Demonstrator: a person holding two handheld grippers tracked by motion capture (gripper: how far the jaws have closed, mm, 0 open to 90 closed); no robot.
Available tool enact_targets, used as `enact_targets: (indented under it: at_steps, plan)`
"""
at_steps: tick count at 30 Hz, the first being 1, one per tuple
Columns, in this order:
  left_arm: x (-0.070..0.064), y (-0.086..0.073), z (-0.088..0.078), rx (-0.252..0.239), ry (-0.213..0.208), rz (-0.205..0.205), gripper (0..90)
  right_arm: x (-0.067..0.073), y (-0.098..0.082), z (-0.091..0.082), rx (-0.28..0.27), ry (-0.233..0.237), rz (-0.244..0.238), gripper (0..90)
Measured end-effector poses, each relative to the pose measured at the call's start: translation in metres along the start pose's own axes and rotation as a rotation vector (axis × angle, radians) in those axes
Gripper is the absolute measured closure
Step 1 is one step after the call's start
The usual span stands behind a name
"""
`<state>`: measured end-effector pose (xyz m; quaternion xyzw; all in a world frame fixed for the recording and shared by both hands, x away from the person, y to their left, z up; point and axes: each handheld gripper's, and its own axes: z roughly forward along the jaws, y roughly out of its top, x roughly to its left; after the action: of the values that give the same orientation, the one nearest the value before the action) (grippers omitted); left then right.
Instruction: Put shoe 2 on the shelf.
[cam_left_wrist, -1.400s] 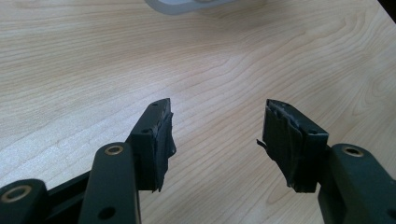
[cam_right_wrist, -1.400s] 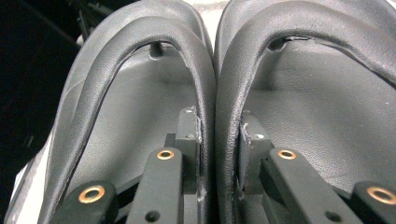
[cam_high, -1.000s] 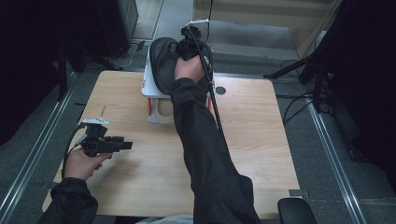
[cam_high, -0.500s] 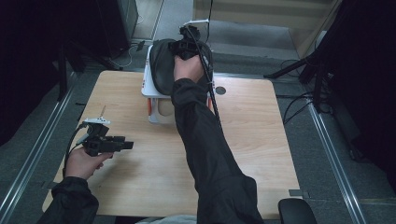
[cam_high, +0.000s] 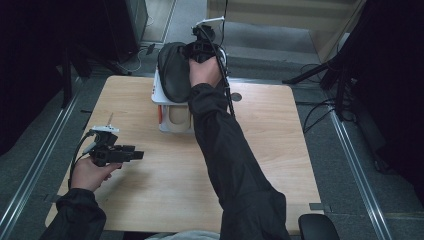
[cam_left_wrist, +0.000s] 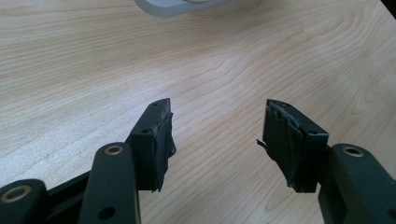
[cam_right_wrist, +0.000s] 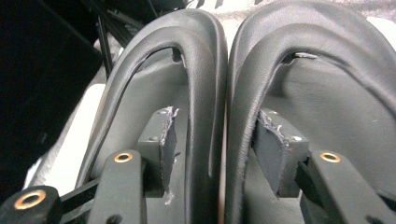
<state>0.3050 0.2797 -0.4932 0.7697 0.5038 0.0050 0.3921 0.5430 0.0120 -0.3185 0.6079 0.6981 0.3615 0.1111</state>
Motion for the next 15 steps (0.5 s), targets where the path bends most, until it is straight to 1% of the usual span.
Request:
enact_targets:
  at_steps: [2, 5, 6, 9, 12, 13, 14, 15]
  plan:
    - [0.0, 0.0, 0.0, 0.004, 0.002, 0.001, 42.8, -0.001, 0.002, -0.005, 0.015, 0.004, -0.024, 51.3]
    - [-0.001, 0.002, 0.001, 0.008, -0.007, -0.005, 42.4, -0.002, 0.003, -0.016, 0.011, 0.017, -0.057, 51.8]
    - [-0.001, 0.002, 0.002, 0.008, -0.009, -0.003, 42.3, -0.001, 0.002, -0.02, 0.007, 0.028, -0.084, 51.7]
    - [-0.001, 0.003, 0.003, 0.014, -0.008, -0.002, 42.2, 0.003, -0.001, -0.031, 0.016, 0.054, -0.135, 52.4]
    - [-0.001, 0.004, 0.003, 0.014, -0.007, -0.004, 42.2, 0.008, -0.007, -0.042, 0.015, 0.102, -0.185, 53.4]
    - [-0.001, 0.004, 0.003, 0.012, -0.008, -0.004, 42.2, 0.009, -0.008, -0.046, 0.016, 0.117, -0.195, 53.4]
    - [-0.001, 0.004, 0.003, 0.012, -0.008, -0.002, 42.2, 0.01, -0.01, -0.048, 0.012, 0.149, -0.208, 53.1]
    - [-0.001, 0.004, 0.003, 0.012, -0.007, -0.003, 42.1, 0.011, -0.012, -0.052, 0.011, 0.167, -0.222, 52.8]
